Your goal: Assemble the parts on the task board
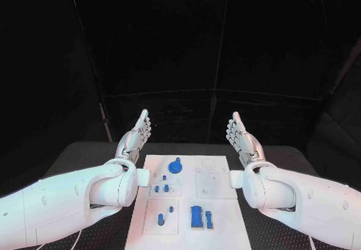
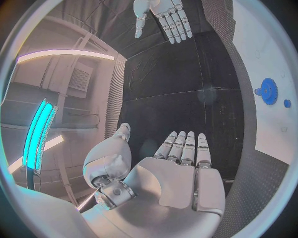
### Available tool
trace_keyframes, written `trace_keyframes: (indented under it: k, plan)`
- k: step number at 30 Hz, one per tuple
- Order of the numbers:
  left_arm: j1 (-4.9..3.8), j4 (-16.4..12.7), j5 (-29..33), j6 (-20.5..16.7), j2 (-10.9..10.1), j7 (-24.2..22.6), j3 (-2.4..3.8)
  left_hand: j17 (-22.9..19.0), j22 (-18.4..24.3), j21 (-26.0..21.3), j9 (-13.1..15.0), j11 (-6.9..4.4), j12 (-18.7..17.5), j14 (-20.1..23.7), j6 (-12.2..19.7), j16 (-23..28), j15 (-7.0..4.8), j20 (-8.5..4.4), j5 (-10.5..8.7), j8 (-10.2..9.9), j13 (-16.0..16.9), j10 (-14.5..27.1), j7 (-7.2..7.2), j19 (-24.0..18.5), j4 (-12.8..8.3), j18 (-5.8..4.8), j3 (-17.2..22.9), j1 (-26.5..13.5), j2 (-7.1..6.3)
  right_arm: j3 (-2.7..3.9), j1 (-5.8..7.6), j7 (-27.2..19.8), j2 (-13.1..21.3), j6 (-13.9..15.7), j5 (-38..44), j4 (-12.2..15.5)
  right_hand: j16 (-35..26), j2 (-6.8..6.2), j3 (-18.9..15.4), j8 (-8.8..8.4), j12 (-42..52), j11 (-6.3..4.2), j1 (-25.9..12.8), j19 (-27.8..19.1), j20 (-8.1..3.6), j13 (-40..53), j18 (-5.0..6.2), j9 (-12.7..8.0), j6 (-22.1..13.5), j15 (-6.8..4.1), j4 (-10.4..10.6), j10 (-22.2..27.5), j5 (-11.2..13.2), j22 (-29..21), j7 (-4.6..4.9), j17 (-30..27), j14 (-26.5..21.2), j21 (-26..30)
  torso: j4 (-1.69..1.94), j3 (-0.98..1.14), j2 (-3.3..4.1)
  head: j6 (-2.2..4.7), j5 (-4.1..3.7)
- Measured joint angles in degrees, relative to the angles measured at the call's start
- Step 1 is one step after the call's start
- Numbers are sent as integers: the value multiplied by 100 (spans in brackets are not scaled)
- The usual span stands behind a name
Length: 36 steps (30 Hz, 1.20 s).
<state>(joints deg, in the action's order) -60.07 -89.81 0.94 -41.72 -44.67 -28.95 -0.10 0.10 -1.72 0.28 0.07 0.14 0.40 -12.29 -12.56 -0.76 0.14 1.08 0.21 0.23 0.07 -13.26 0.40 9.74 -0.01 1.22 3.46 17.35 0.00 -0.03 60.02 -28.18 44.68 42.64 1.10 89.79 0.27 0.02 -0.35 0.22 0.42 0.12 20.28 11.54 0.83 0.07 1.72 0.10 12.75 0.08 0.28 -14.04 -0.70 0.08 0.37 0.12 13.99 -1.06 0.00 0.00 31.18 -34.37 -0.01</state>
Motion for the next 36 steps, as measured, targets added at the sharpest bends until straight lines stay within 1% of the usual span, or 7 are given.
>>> trace_keyframes:
  k: [3,5,19,20,22,25,36]
  plan:
    - [0,-1,-7,-69,-1,0,0,0,66,0,0,-5,0,137,141,11,-6,-43,0,0,0,149,-20,-108,1,0,-128,-195,1,0,0,-24,0,38,-38,0,0,-1,0,0,0,-3,-233,-125,-39,-1,-4,-2,-144,-5,0,161,28,0,-15,0,-157,41,0,0,0,0,0]
    - [0,-2,-11,-105,-1,-1,1,0,97,0,0,-3,0,222,231,16,-7,-69,0,0,1,245,-25,-164,1,0,-190,-315,1,0,0,-37,0,57,-59,1,0,0,13,0,0,-8,-374,-214,-50,-1,-91,-2,-235,-8,-13,254,33,0,-21,0,-258,42,0,0,0,0,0]
    - [1,-3,-19,-199,-1,-2,1,-5,161,0,2,-23,0,649,659,36,-22,-100,0,0,2,695,-34,-688,7,-5,-307,-923,5,0,0,-71,0,107,-114,2,0,-8,16,0,-21,-6,-1089,-592,-84,0,-89,-2,-670,-7,-15,734,33,1,-31,-6,-745,67,1,1,0,0,-1]
    - [1,-3,-19,-201,-1,-2,1,-5,162,0,2,-16,0,665,685,36,-5,-103,0,0,2,728,-32,-735,0,-51,-313,-946,-18,-1,0,-72,0,108,-115,2,0,-7,16,0,-21,-12,-1254,-864,-83,1,-88,-2,-776,-1,-15,860,33,1,-32,-6,-865,67,1,0,0,0,-1]
    - [1,-4,-21,-205,-1,-2,1,-5,165,0,2,-14,0,1114,1140,36,-13,-109,0,1,3,1154,-35,-935,0,-89,-313,-1205,-3,-1,0,-74,0,110,-118,3,1,-5,15,0,-21,-13,-1503,-1104,-82,1,-88,-1,-1168,-7,-15,1287,33,1,-35,-5,-1285,67,1,0,0,0,-1]
    - [1,-4,-21,-210,-2,-2,1,-5,167,0,0,-14,0,1207,1225,36,-14,-109,0,1,3,1296,-40,-945,0,-90,-313,-1687,-2,-1,0,-76,0,114,-123,3,1,-2,16,0,-21,-12,-1974,-1123,-83,1,-88,-1,-1247,-8,-15,1375,33,1,-40,-5,-1379,67,1,0,0,0,-1]
    - [1,-4,-22,-217,-2,-2,1,-4,167,0,-3,-14,0,1207,1225,36,-14,-109,0,1,-2,1296,-40,-944,0,-89,-313,-1694,2,-1,0,-81,0,118,-128,3,1,-8,16,0,-21,-12,-1990,-1123,-83,2,-87,-1,-1247,-8,-15,1374,33,2,-41,-4,-1379,67,1,0,0,0,1]
